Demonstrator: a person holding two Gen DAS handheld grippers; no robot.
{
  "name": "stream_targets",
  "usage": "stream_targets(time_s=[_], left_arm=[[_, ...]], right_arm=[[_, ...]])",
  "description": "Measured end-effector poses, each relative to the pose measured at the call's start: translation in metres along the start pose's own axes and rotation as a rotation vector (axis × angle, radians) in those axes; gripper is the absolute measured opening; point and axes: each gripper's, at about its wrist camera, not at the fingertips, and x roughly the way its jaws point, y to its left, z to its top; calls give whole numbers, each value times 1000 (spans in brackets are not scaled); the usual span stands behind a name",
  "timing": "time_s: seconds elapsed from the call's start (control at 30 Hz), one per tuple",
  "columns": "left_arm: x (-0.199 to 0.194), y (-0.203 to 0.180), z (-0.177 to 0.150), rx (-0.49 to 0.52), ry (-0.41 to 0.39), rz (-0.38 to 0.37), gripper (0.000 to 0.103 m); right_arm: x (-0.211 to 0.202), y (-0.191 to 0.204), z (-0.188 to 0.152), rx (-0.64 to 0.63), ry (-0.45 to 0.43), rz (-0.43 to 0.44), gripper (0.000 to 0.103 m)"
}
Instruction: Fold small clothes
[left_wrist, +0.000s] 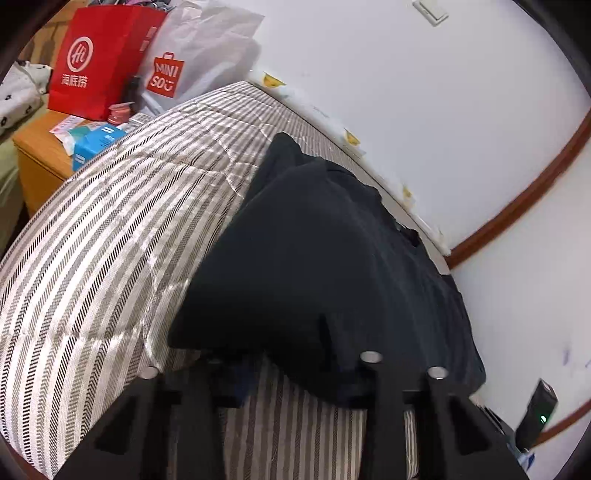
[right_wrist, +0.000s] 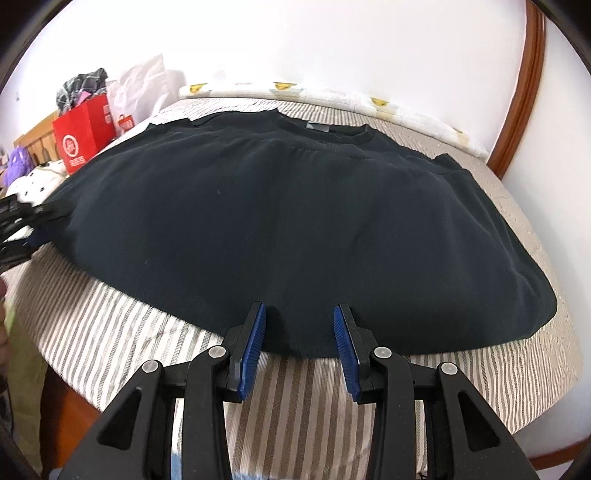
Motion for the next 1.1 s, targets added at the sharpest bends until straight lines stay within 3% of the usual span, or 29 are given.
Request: stream_targets(time_s=[0.07,0.23,0.4,0.5,0.73,0.97,1.1], left_arm=[[-3,-5,3,6,-7,14,19],[-21,-46,11,126,-88,57,14],[-34,-97,22,216,-135,-5,12],[-34,-134,22,305,-138,-44,12],[7,-211,-7,521,-10,-126,12],[66,-222,-37,564,177,-147,13],[76,-219,-45,587,238,-164,14]], right_arm=[[-6,-7,-1,19,-8,21,37],[-23,-38,-2,67,-50,-51,38],[-40,-77,-2,156,-86,-135,38],[-54,-92,-7,193,-124,-139,39],[-73,-116,-19,258,-165,-134,39],[-71,-132,-31,313,-149,-128,39],[-63,-130,-31,324,-123,-101,42]])
